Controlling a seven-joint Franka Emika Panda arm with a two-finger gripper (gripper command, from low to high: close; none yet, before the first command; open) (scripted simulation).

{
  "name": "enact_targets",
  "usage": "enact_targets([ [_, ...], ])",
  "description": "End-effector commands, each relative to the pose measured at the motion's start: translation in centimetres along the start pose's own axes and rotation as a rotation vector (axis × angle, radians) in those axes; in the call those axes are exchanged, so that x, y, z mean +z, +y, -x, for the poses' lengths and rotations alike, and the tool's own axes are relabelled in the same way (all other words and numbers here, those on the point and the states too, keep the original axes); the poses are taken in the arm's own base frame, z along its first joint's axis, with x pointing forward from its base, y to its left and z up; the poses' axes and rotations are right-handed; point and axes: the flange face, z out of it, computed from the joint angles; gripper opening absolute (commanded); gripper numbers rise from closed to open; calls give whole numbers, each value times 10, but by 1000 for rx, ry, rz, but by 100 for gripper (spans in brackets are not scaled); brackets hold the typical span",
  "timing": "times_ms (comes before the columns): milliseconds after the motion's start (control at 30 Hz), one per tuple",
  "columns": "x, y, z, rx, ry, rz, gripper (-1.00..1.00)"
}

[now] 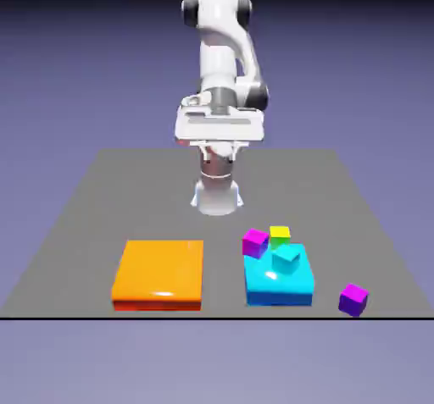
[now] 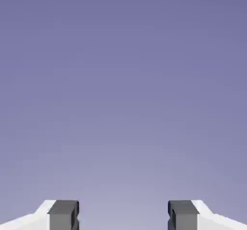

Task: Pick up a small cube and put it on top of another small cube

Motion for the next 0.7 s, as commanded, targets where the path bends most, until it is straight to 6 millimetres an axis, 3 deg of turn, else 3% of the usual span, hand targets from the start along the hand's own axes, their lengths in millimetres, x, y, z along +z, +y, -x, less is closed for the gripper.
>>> enact_targets([
  [0, 9, -8, 2, -21, -27, 3, 0],
  [167, 57, -47, 22, -131, -156, 20, 0],
  [333, 108, -84, 57, -250, -282, 38, 0],
  [500, 157, -116, 105, -376, -402, 58, 0],
  [667, 205, -142, 167, -509, -517, 79, 0],
])
